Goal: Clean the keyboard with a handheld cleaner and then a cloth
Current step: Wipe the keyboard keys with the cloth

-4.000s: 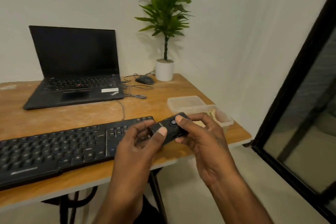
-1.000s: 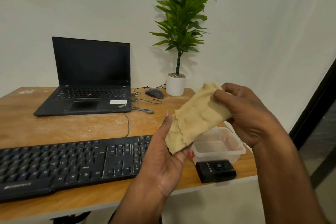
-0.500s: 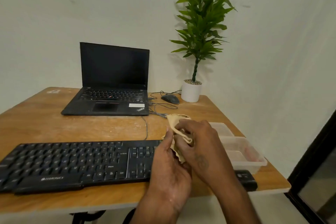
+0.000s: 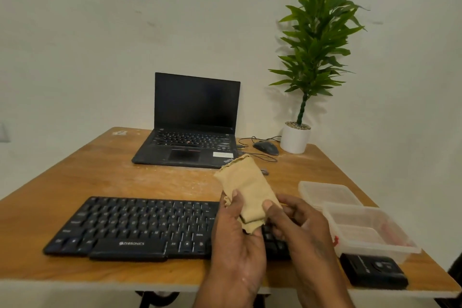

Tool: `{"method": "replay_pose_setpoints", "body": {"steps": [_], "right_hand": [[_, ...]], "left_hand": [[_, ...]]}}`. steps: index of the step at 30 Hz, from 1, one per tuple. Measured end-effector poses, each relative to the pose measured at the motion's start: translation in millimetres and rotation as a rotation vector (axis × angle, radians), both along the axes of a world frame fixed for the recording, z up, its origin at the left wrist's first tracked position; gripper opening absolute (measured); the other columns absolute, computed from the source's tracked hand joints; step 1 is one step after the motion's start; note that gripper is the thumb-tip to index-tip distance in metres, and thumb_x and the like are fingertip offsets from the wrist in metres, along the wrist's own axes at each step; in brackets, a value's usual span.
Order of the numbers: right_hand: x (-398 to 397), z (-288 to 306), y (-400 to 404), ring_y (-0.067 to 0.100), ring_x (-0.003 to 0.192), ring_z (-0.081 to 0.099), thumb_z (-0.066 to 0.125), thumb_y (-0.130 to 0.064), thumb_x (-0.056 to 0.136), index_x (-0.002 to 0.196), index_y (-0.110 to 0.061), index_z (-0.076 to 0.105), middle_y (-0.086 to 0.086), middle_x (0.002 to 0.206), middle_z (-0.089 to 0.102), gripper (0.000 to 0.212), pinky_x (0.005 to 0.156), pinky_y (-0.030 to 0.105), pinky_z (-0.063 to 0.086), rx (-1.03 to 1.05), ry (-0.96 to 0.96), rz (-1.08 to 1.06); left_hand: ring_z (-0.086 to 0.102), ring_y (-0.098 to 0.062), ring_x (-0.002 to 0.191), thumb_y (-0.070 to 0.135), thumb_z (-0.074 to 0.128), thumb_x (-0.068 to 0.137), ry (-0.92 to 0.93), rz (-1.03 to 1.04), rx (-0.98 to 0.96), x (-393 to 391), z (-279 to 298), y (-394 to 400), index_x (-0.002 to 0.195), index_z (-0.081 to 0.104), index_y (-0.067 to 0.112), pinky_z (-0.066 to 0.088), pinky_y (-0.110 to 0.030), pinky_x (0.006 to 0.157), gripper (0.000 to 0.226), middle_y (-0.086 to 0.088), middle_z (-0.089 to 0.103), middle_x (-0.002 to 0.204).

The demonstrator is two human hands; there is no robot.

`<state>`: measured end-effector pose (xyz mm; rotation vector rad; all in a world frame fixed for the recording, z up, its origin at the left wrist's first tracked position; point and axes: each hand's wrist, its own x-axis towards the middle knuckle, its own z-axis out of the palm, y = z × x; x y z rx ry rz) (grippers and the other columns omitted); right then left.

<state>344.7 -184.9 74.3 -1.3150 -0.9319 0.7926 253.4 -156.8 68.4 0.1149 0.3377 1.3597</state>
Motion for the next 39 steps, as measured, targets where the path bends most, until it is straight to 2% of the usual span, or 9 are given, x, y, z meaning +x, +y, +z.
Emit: {"method": "replay_pose_setpoints", "body": {"steps": [5,8,11,15,19,23,28,34,39], "right_hand": [[-19,4,6,0.019,0.08,0.074,0.074,-0.002,0.084,0.101,-0.016,0.074,0.005,0.088,0.077,0.021,0.06,0.02,0.057,0.112,0.088,0.056],[-33,6,10,0.022,0.083,0.074,0.074,-0.001,0.083,0.102,-0.015,0.074,0.006,0.091,0.077,0.023,0.061,0.021,0.056,0.118,0.059,0.179],[-44,5,17,0.016,0.089,0.073,0.078,-0.013,0.08,0.105,-0.022,0.073,0.001,0.095,0.076,0.027,0.072,0.027,0.058,0.078,-0.081,0.315],[-42,9,23,-0.011,0.087,0.062,0.077,-0.033,0.077,0.11,-0.039,0.066,-0.016,0.098,0.07,0.035,0.072,0.015,0.045,0.043,-0.37,0.301],[-48,7,24,-0.009,0.088,0.063,0.077,-0.038,0.069,0.115,-0.038,0.064,-0.011,0.105,0.069,0.047,0.074,0.019,0.044,0.006,-0.39,0.325],[-96,-5,25,-0.002,0.088,0.068,0.078,-0.041,0.066,0.115,-0.028,0.066,-0.014,0.097,0.074,0.053,0.078,0.022,0.053,-0.053,-0.234,0.488],[-157,-12,32,0.012,0.092,0.074,0.076,-0.018,0.083,0.108,-0.019,0.071,-0.003,0.096,0.078,0.026,0.079,0.027,0.056,-0.063,0.041,0.556],[-169,2,46,0.022,0.093,0.074,0.071,-0.013,0.086,0.11,-0.017,0.071,0.004,0.101,0.076,0.024,0.077,0.038,0.058,-0.01,0.263,0.481],[-190,13,55,0.029,0.105,0.071,0.069,-0.007,0.087,0.121,-0.005,0.066,0.016,0.113,0.073,0.034,0.088,0.044,0.059,0.006,0.735,0.535]], "left_hand": [[0.077,-0.031,0.104,0.011,0.067,0.091,0.141,0.0,0.095,-22,-2,-2,0.134,0.066,0.007,0.067,-0.035,0.079,0.043,-0.022,0.076,0.119],[0.078,-0.031,0.097,0.012,0.078,0.077,0.194,-0.041,0.061,-42,-1,-2,0.122,0.071,-0.004,0.066,-0.032,0.079,0.049,-0.025,0.077,0.113],[0.079,-0.029,0.091,0.013,0.078,0.08,0.223,0.003,-0.02,-68,-9,1,0.122,0.07,-0.002,0.066,-0.033,0.072,0.045,-0.022,0.079,0.108],[0.076,-0.03,0.107,0.014,0.08,0.087,0.521,0.245,-0.002,-117,-21,9,0.124,0.072,0.013,0.061,-0.039,0.086,0.037,-0.007,0.081,0.109],[0.077,-0.031,0.104,0.014,0.086,0.083,0.749,0.411,0.063,-168,-19,18,0.115,0.074,0.017,0.06,-0.051,0.095,0.035,-0.005,0.082,0.106],[0.076,-0.035,0.108,0.015,0.087,0.072,0.625,0.43,0.047,-175,-10,17,0.128,0.069,0.015,0.056,-0.059,0.101,0.059,-0.01,0.08,0.114],[0.078,-0.027,0.103,0.02,0.084,0.072,0.52,0.321,-0.057,-166,-18,3,0.125,0.072,0.019,0.059,-0.041,0.086,0.054,-0.007,0.081,0.11],[0.076,-0.031,0.108,0.025,0.083,0.077,0.406,0.315,-0.054,-194,-18,-2,0.126,0.069,0.013,0.058,-0.042,0.093,0.053,-0.013,0.08,0.112],[0.074,-0.032,0.116,0.02,0.078,0.081,0.376,0.298,0.035,-193,-14,1,0.131,0.069,0.011,0.057,-0.046,0.101,0.051,-0.015,0.077,0.121]]}}
